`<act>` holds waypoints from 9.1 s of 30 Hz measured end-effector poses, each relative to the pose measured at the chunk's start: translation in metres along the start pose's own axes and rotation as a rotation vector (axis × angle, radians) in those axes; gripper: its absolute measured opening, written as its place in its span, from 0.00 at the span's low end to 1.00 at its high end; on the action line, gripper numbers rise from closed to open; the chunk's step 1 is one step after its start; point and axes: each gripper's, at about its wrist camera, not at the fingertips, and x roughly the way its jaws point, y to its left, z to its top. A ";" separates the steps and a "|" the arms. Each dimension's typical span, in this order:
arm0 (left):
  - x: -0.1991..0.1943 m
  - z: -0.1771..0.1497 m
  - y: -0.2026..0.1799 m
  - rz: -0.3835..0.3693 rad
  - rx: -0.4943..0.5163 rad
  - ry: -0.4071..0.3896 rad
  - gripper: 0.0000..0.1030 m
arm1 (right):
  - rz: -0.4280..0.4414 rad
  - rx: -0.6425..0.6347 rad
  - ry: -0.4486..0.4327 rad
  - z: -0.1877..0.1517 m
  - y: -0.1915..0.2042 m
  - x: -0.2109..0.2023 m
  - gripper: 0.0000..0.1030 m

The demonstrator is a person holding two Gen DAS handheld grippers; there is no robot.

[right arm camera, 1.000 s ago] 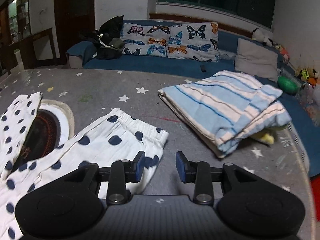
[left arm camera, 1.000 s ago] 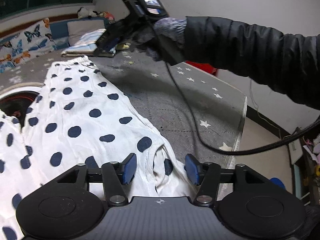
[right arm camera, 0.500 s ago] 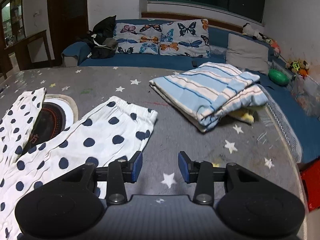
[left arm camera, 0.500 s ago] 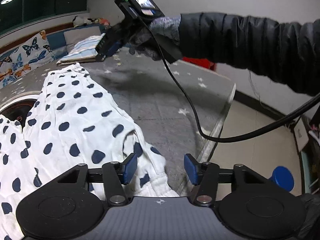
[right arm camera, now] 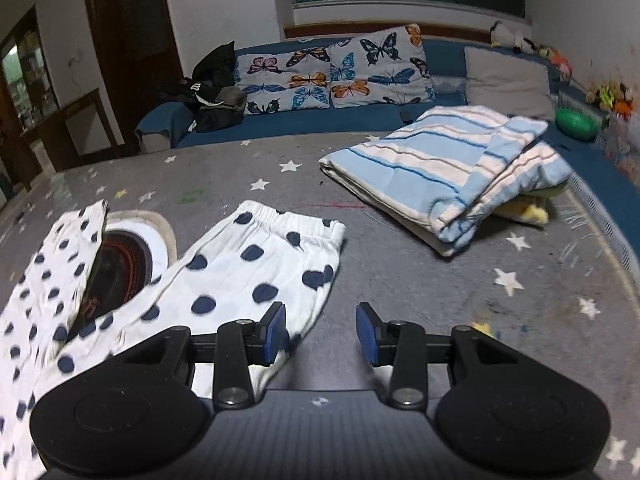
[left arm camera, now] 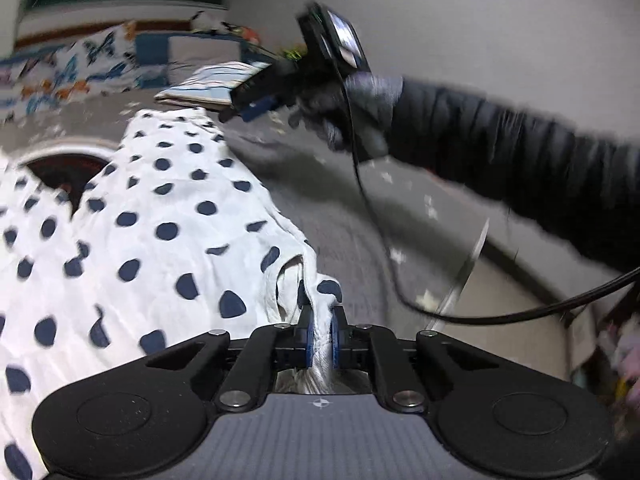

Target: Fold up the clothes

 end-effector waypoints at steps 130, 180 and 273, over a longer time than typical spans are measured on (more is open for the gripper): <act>-0.188 -0.055 0.099 0.054 -0.937 -0.372 0.12 | 0.405 -0.903 -0.047 -0.201 0.330 -0.162 0.63; -0.212 -0.084 0.106 0.217 -0.780 -0.289 0.13 | 0.611 -0.717 0.099 -0.164 0.324 -0.107 0.44; -0.105 0.014 0.232 0.214 -0.755 -0.219 0.15 | 0.349 -0.210 -0.038 -0.048 0.211 -0.007 0.09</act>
